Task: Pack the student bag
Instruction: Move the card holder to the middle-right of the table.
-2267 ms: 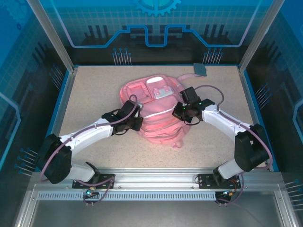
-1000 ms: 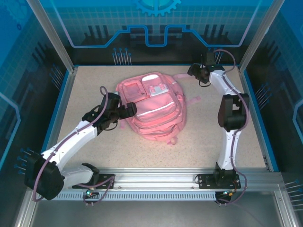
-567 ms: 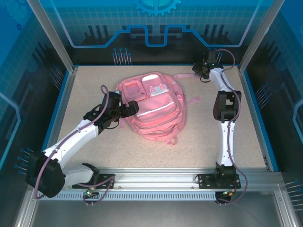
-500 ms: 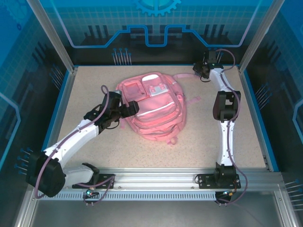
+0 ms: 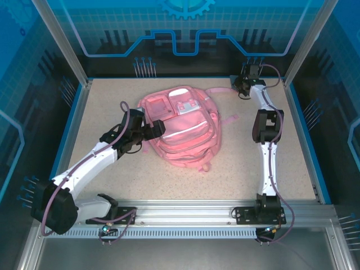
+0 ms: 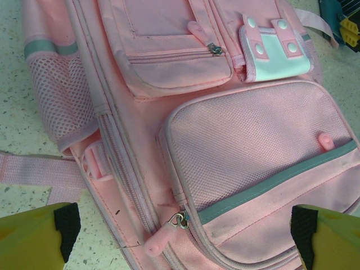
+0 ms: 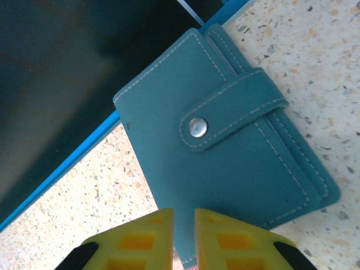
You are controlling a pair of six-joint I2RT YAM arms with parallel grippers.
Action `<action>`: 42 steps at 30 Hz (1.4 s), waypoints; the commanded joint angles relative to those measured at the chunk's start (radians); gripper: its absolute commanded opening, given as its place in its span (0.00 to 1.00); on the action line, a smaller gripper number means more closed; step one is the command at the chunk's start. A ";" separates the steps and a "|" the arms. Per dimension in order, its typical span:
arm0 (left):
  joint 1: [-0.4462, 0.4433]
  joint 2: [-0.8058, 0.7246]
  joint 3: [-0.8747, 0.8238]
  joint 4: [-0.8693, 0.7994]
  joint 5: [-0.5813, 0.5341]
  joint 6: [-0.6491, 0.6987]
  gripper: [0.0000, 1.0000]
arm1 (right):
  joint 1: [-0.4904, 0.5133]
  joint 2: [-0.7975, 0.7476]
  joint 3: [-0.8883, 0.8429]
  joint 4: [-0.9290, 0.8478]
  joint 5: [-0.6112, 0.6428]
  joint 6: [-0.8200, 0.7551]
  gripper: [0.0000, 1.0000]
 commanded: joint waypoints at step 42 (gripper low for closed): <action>0.010 -0.014 -0.008 -0.018 -0.001 -0.003 0.99 | -0.084 -0.368 -0.626 -0.071 0.139 0.176 0.18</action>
